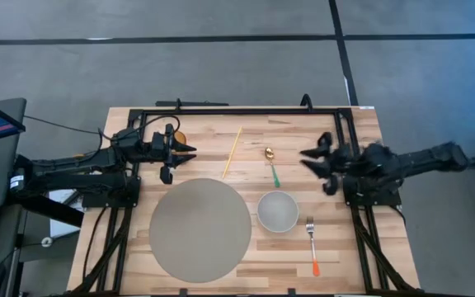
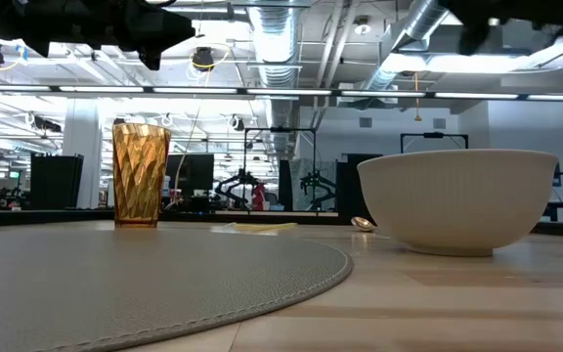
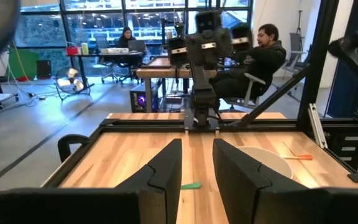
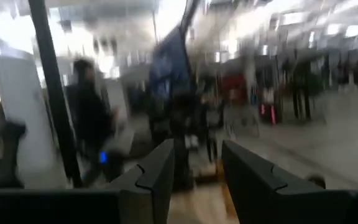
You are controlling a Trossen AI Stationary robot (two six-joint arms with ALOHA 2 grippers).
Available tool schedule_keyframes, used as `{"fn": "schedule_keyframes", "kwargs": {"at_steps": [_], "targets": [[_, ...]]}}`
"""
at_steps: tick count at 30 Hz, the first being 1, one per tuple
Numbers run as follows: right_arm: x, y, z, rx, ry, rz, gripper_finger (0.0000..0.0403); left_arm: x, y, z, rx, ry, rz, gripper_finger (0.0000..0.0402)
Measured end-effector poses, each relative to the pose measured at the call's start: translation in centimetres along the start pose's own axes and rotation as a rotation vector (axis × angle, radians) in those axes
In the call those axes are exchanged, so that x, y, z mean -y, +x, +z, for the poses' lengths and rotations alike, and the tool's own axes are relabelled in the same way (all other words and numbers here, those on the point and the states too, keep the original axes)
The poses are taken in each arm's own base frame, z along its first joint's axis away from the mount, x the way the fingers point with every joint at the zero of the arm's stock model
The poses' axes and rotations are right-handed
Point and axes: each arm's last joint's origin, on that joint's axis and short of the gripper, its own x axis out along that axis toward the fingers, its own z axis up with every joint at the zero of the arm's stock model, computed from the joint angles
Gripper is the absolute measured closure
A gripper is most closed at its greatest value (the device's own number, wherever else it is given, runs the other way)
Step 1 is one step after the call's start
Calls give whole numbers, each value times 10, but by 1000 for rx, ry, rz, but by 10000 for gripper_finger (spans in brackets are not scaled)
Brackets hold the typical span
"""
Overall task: Pick & Place Utensil
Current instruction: Put the gray bowl on the gray mat
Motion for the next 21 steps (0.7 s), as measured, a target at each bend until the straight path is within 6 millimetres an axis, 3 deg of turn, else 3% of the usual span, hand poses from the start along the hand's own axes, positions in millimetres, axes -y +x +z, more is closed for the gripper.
{"fn": "schedule_keyframes", "kwargs": {"at_steps": [9, 16, 21], "targets": [[-38, 75, -10, -533, 15, -68, 274, 3, 1, -8, -82, -71, -32, 309], [-63, 112, -37, -822, 181, -188, 293, 5, 2, -8, -76, -61, -44, 309], [-80, 126, -63, -997, 266, -233, 307, 5, 2, -7, -75, -77, -43, 309]]}}
